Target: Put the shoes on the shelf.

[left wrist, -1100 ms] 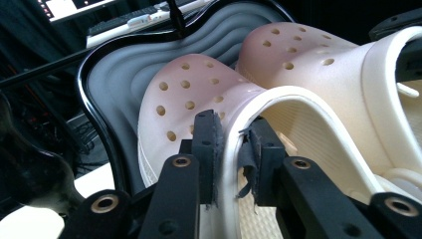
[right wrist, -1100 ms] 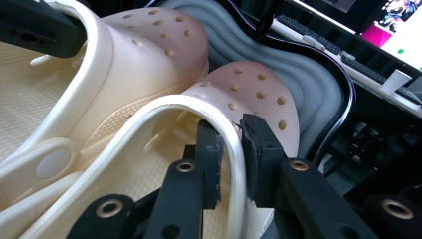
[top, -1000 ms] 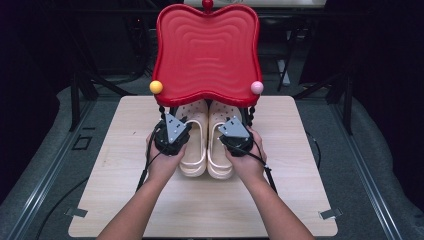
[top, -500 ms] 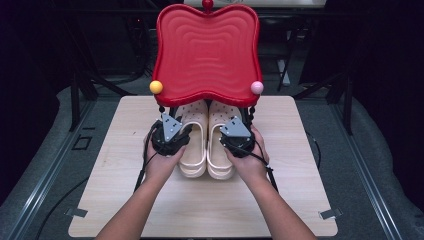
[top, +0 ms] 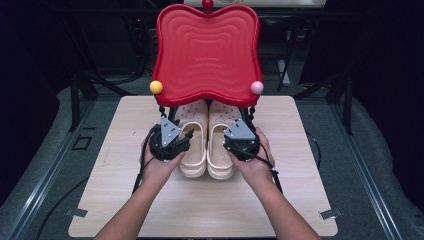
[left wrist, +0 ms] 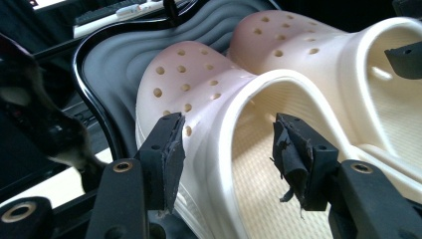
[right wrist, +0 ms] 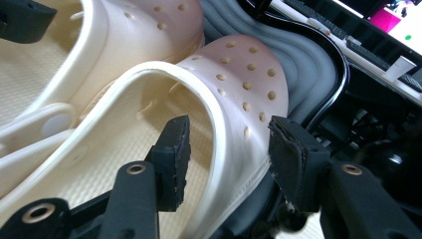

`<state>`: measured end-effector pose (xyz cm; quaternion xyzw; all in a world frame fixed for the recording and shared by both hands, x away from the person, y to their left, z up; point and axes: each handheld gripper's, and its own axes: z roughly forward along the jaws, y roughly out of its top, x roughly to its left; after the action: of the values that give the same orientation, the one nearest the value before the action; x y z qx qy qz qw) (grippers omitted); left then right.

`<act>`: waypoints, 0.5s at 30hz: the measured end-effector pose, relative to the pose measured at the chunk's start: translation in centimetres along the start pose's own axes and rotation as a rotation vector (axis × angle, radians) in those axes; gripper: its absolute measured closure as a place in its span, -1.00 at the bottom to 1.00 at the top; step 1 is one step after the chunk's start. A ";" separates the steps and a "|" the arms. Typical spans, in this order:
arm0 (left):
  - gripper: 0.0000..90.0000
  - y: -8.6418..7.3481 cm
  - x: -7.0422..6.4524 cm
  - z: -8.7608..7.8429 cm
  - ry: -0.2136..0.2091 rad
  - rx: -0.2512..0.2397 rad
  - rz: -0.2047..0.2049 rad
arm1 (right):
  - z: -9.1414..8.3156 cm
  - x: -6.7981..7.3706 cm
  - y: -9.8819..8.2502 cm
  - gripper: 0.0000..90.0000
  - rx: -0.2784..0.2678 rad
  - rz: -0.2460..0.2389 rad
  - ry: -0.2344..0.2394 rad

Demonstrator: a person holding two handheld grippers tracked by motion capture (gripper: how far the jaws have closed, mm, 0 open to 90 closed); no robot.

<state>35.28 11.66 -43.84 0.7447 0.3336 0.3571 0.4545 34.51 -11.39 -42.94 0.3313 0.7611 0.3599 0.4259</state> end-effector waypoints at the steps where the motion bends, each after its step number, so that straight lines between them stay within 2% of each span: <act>1: 0.03 0.1 -0.1 -0.6 -0.010 0.004 -0.001 | -0.4 -0.1 0.0 0.14 -0.003 0.003 0.007; 5: 0.06 0.3 -0.4 -1.7 -0.026 0.012 -0.007 | -2.2 0.0 0.2 0.13 -0.023 0.006 0.038; 6: 0.06 0.3 -0.7 -2.7 -0.034 0.004 0.002 | -2.7 0.1 0.2 0.12 -0.029 0.004 0.045; 10: 0.06 0.3 -1.0 -4.9 -0.066 -0.005 0.002 | -5.0 0.6 0.1 0.05 -0.046 -0.005 0.085; 15: 0.06 -0.6 -1.0 -7.6 -0.116 -0.010 -0.002 | -7.7 1.2 -1.1 0.02 -0.116 0.024 0.109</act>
<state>28.31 14.44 -42.12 0.7616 0.3055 0.3146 0.4772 26.93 -13.02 -41.38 0.2951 0.7570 0.4258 0.3982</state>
